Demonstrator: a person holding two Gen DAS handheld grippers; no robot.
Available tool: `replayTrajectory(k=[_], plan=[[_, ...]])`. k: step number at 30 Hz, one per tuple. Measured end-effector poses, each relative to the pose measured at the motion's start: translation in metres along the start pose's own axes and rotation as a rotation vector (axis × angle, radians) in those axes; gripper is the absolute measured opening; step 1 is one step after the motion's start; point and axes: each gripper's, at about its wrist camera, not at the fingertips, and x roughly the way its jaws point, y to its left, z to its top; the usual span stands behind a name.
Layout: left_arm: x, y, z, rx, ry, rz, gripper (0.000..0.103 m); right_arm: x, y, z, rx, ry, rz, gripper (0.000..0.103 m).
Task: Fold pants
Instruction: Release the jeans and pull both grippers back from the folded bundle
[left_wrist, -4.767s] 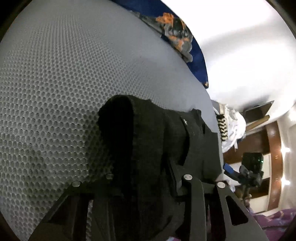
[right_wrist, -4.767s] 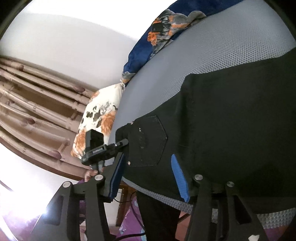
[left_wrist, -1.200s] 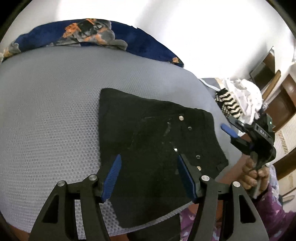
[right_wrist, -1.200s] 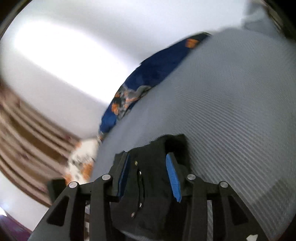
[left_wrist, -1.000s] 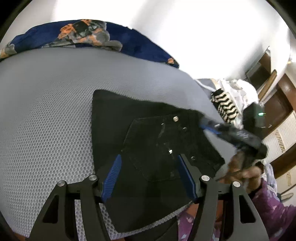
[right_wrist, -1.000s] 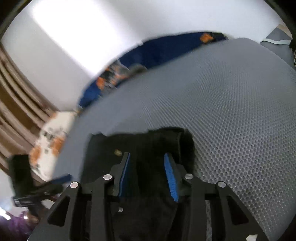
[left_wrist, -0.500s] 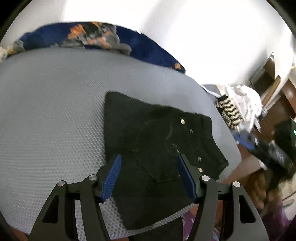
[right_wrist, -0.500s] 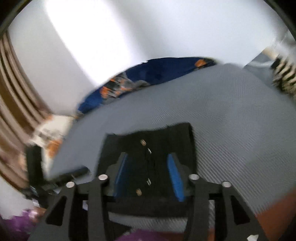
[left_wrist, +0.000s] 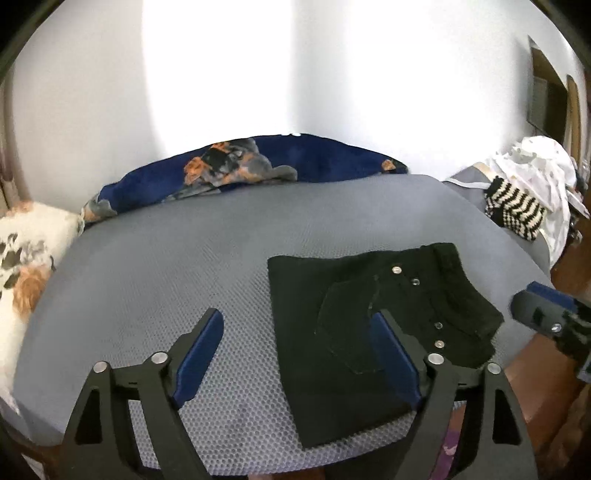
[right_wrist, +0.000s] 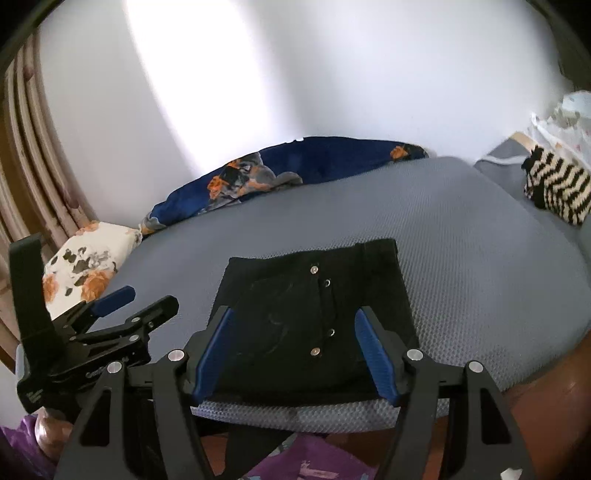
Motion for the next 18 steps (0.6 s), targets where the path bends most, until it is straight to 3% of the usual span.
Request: replayTrajectory(k=[18], plan=[[-0.0049,-0.0032,0.0000,0.001,0.043,0.023,0.087,0.0032,-0.0011,-0.0078,0.055,0.050,0.046,0.073]])
